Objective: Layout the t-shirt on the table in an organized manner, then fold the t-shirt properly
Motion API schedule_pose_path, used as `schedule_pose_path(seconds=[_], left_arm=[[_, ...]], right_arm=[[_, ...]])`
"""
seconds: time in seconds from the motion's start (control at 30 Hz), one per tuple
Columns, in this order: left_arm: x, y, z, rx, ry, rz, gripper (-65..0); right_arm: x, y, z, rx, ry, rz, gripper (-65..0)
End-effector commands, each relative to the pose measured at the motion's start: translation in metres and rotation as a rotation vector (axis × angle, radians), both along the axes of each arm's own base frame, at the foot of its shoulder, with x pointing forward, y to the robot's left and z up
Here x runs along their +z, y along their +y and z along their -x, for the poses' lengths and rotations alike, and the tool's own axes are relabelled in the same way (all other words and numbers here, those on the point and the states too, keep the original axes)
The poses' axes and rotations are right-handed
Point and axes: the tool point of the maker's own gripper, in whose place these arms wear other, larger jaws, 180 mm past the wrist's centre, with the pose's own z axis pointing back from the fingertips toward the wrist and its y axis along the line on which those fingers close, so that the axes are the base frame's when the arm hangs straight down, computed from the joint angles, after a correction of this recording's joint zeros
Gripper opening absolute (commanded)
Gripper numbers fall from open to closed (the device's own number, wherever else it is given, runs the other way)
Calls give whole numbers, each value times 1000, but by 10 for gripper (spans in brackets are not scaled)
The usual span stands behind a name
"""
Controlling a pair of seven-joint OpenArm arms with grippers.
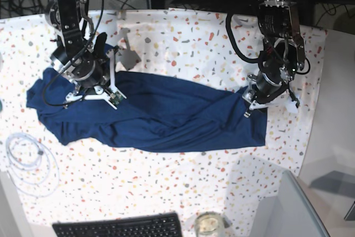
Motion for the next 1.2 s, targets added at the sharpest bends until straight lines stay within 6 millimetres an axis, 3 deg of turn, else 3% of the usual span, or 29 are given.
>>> schedule_pose_path(seconds=[0.0,0.23,0.43,0.8,1.0,1.07,1.17], left_arm=[[9,0,-9,-13,-39,-8,-378],[5,-6,-9,-55,-50,-2,-378],[-6,3,-1,-16,-50,-39,-378],[-4,5,-3,-8,-63,-47,-378],[-5,-19,-7,-77,-67,-42,-380],[-2,-20,-13,-81,-77,-42,-421],[-1,-21,-15,-78,-80,-35,-586]], right_arm=[[9,1,-10,0,-38,-10,-650],[9,1,-10,0,-38,-10,-650],[9,1,-10,0,-38,-10,-650],[9,1,-10,0,-38,-10,-650],[9,1,-10,0,-38,-10,-650],[9,1,-10,0,-38,-10,-650],[9,1,-10,0,-38,-10,-650]])
